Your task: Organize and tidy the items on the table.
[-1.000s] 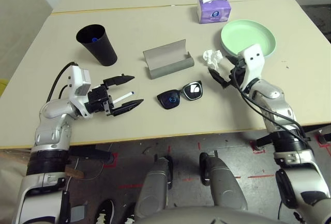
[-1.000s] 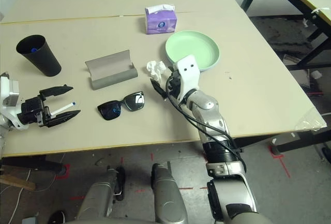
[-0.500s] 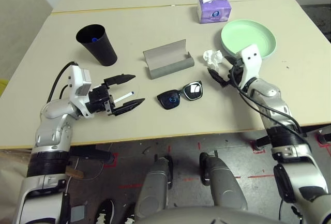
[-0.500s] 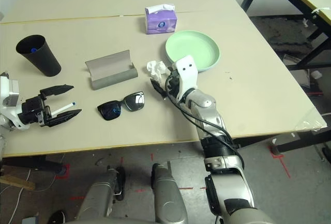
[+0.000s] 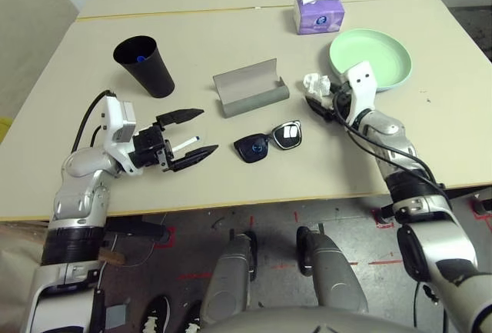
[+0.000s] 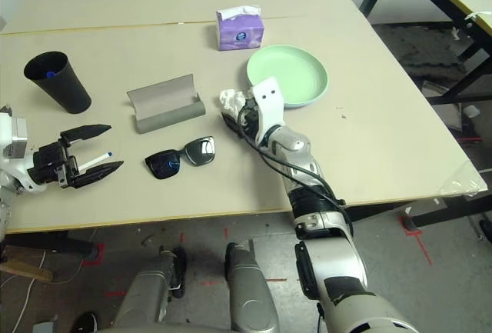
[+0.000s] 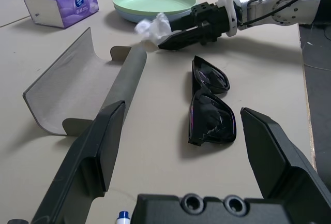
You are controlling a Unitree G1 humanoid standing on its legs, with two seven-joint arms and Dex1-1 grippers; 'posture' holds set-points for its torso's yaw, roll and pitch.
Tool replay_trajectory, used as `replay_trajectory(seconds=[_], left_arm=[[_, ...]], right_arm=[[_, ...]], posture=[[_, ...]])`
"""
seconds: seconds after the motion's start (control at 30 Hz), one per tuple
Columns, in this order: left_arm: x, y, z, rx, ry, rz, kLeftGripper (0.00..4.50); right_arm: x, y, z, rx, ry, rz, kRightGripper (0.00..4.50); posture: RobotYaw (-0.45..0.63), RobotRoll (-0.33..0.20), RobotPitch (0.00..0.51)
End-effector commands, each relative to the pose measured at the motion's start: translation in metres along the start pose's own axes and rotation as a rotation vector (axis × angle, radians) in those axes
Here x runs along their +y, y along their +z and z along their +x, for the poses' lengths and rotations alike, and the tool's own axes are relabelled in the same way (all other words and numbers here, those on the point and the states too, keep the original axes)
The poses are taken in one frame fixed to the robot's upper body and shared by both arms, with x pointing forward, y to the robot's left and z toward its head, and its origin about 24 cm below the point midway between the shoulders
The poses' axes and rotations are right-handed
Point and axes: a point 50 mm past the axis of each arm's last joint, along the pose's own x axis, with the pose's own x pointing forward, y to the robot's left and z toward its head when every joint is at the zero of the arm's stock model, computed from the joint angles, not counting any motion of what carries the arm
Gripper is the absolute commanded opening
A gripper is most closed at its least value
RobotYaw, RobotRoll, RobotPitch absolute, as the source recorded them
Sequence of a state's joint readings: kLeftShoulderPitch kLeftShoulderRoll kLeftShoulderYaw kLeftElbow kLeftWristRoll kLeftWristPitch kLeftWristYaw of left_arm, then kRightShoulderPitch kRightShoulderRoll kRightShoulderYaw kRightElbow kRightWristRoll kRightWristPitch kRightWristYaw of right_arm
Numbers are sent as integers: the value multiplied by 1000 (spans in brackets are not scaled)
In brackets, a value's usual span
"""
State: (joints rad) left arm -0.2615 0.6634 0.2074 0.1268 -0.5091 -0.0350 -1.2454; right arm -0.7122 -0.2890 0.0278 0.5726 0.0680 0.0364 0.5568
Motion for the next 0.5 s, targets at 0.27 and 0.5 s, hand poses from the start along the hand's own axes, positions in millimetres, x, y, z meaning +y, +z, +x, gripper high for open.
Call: replay_trajectory(seconds=[0.27, 0.5], left_arm=[[-5, -8, 6, 3, -25, -31, 4500], [-6, -13, 10, 0, -38, -45, 4500]], right_arm=[[-13, 22, -7, -55, -28, -8, 22], [-56, 61, -19, -89, -134, -61, 22]], posture=[[-85, 0, 245], [-102, 0, 245]])
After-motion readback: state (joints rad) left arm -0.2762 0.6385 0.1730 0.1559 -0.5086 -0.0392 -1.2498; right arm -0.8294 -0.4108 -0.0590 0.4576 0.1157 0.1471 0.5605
